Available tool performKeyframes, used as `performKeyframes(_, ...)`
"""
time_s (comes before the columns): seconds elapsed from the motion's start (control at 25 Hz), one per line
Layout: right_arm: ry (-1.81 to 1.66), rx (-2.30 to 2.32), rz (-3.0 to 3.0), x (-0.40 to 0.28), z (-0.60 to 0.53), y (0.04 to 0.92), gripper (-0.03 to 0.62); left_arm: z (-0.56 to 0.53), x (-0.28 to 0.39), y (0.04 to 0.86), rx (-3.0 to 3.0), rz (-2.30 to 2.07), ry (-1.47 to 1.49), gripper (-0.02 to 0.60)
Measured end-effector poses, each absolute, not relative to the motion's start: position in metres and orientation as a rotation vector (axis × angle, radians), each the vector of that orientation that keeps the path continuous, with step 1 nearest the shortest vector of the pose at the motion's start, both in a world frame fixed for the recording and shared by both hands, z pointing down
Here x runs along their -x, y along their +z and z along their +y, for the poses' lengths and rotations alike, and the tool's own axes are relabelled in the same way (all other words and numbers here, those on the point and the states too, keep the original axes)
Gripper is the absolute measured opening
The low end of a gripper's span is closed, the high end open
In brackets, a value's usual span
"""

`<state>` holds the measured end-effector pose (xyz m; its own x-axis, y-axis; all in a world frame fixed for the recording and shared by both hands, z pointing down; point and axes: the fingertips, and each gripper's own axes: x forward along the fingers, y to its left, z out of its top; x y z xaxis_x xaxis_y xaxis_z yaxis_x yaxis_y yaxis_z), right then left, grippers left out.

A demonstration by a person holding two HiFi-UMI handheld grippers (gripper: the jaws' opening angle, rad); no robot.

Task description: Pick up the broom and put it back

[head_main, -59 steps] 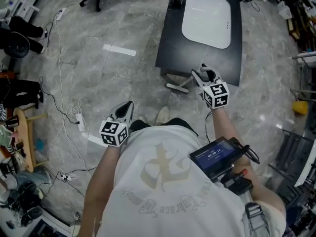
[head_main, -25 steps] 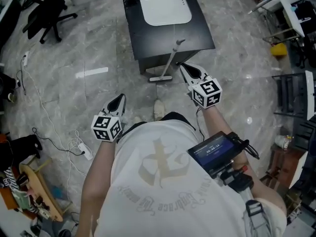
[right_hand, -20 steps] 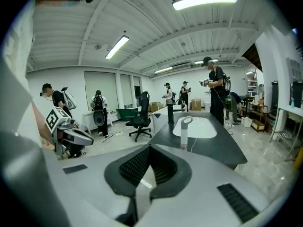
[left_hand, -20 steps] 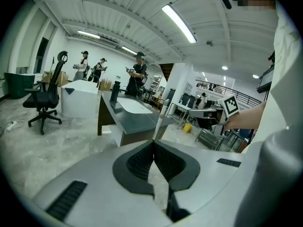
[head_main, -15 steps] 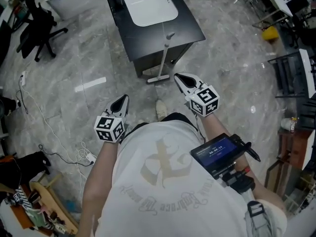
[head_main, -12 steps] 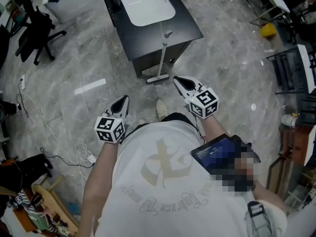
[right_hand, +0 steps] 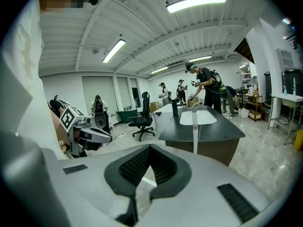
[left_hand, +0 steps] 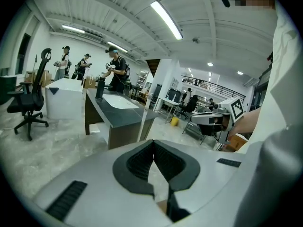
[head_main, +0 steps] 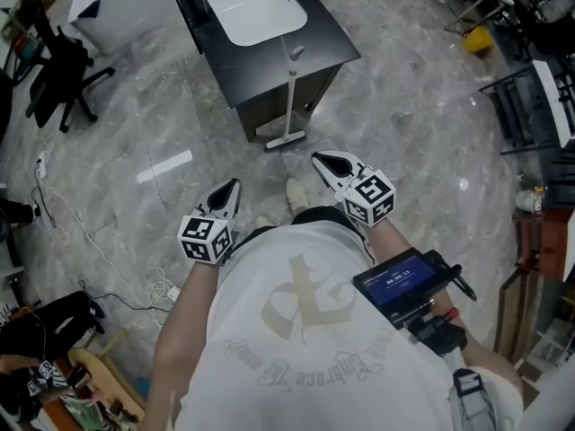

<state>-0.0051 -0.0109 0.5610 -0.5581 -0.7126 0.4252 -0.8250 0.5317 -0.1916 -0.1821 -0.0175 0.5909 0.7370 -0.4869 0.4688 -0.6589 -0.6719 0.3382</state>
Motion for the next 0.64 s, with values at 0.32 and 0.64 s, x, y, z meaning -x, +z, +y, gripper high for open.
performKeyframes(0.32, 0.549, -1.302, -2.465, 0.003, 0.005, 0.561, 0.017, -0.003, 0.177, 0.592, -2.453, -0.834, 0.475, 0.012)
performKeyframes(0.64, 0.546, -1.308, -2.464, 0.005, 0.017, 0.561, 0.017, 0.008, 0.181, 0.593, -2.455, -0.836, 0.468, 0.012)
